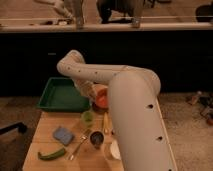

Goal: Wipe purple bowl with towel

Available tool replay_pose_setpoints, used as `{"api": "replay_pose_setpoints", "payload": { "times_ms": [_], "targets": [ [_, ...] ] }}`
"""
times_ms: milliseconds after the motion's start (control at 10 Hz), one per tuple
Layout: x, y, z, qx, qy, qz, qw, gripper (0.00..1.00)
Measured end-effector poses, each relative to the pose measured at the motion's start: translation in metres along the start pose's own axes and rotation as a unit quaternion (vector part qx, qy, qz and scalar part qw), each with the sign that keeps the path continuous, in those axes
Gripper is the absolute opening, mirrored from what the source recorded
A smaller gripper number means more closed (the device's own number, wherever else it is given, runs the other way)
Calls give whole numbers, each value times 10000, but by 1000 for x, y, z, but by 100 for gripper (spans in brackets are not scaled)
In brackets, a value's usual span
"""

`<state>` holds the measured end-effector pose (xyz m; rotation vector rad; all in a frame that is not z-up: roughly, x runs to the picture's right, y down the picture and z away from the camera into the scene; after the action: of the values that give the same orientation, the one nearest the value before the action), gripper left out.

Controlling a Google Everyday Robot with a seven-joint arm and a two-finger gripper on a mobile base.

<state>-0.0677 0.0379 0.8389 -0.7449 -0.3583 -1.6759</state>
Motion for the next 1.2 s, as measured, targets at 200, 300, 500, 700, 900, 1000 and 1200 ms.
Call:
{"api": "replay_pose_setpoints", "payload": {
  "times_ms": [200,300,500,700,900,1000,1200],
  "targets": [
    [-1,20,8,-16,-81,255,9996,0],
    [-2,28,11,-14,-119,352,9993,0],
    [-4,50,19,-27,-221,626,9978,0],
    [-7,67,25,-34,-309,846,9959,0],
    [-12,85,32,-43,-401,1078,9934,0],
    [-15,96,37,-47,-461,1223,9914,0],
    [-20,113,45,-56,-545,1444,9880,0]
  ]
}}
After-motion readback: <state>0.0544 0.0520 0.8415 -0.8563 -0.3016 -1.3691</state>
